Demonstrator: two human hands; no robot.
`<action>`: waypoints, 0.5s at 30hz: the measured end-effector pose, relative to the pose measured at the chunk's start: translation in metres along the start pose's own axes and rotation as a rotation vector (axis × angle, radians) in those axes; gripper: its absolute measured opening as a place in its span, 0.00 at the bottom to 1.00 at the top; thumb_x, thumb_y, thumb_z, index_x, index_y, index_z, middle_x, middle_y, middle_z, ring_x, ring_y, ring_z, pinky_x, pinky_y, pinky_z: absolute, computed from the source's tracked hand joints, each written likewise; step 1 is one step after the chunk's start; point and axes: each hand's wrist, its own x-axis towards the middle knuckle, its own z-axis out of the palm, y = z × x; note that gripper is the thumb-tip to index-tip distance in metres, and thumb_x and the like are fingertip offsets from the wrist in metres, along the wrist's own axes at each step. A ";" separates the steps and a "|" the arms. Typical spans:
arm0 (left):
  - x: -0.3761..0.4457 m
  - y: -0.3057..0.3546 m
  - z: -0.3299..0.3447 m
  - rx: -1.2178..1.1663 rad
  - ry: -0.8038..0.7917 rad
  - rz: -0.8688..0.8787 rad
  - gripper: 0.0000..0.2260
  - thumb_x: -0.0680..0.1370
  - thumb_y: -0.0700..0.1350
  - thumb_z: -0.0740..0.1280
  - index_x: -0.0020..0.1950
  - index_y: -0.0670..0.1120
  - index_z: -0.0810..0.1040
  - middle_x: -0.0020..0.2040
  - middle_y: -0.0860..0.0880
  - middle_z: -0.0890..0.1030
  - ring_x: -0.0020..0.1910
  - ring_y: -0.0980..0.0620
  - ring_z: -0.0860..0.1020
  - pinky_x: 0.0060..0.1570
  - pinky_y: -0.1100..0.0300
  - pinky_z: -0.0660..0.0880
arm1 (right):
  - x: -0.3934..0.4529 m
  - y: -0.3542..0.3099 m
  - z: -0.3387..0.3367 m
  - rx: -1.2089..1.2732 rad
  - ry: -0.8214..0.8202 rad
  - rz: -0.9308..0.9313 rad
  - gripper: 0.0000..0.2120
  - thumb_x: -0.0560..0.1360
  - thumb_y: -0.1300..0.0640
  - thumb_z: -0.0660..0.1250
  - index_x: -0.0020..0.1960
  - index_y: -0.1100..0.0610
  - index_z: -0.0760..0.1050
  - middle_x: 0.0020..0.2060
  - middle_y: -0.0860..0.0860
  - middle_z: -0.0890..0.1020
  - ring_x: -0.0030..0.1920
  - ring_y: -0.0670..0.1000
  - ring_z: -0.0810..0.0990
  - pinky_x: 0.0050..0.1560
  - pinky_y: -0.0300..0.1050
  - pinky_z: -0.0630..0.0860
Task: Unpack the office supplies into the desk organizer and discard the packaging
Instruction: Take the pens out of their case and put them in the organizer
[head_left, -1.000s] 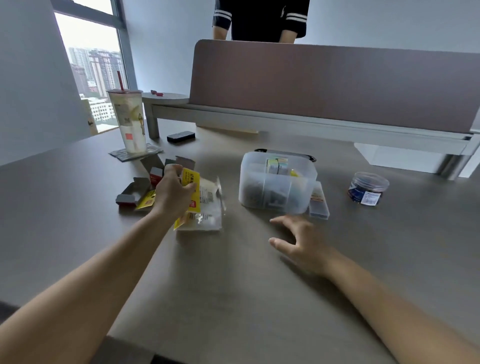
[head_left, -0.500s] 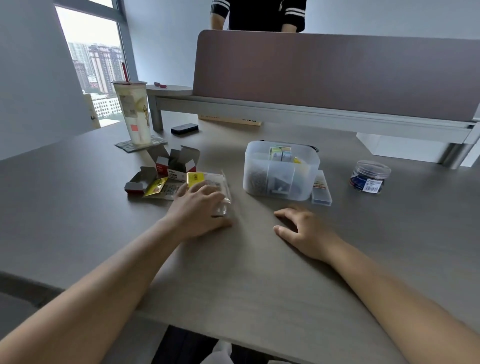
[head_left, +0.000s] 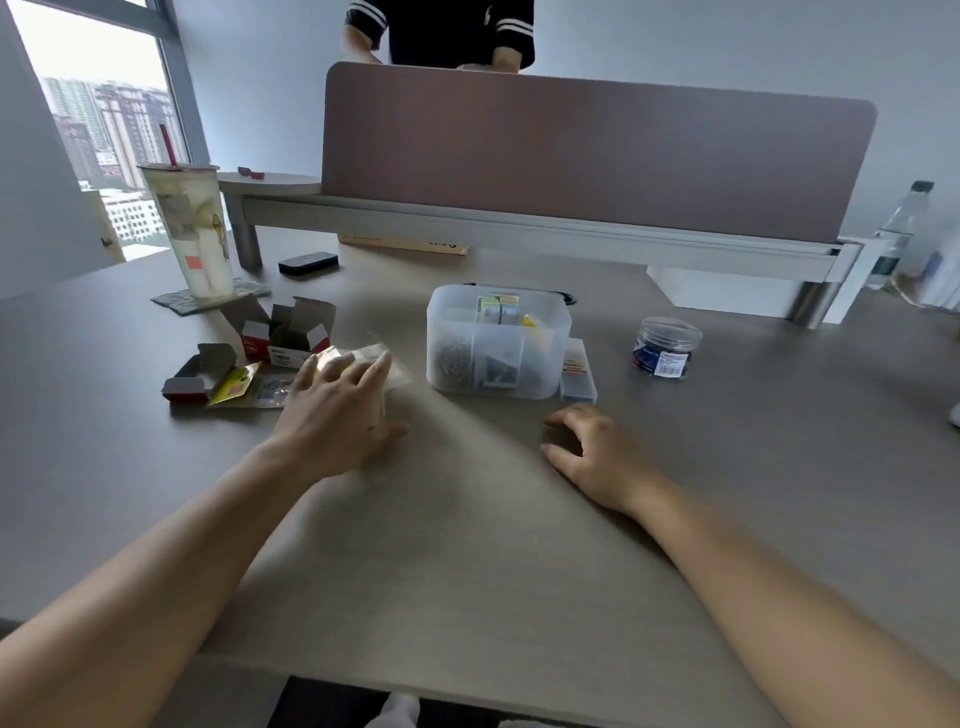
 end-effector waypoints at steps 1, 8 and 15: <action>0.002 -0.001 0.002 0.005 -0.046 -0.026 0.33 0.74 0.60 0.59 0.73 0.47 0.53 0.74 0.49 0.60 0.74 0.46 0.53 0.73 0.47 0.45 | 0.000 0.003 -0.001 0.002 0.010 0.011 0.19 0.74 0.54 0.63 0.63 0.59 0.69 0.62 0.55 0.72 0.62 0.53 0.71 0.59 0.41 0.66; 0.004 0.004 0.003 -0.054 0.022 0.000 0.34 0.72 0.60 0.63 0.72 0.45 0.57 0.75 0.45 0.56 0.75 0.44 0.51 0.73 0.47 0.48 | 0.004 0.011 -0.002 0.040 0.033 0.024 0.18 0.74 0.56 0.63 0.62 0.61 0.70 0.62 0.56 0.72 0.63 0.54 0.70 0.62 0.44 0.66; 0.011 0.062 0.002 -0.264 -0.137 0.196 0.33 0.72 0.60 0.63 0.72 0.48 0.58 0.73 0.49 0.61 0.72 0.50 0.57 0.70 0.54 0.58 | 0.019 0.027 -0.012 -0.105 0.032 0.102 0.27 0.76 0.51 0.59 0.72 0.53 0.55 0.73 0.52 0.58 0.72 0.56 0.56 0.71 0.49 0.57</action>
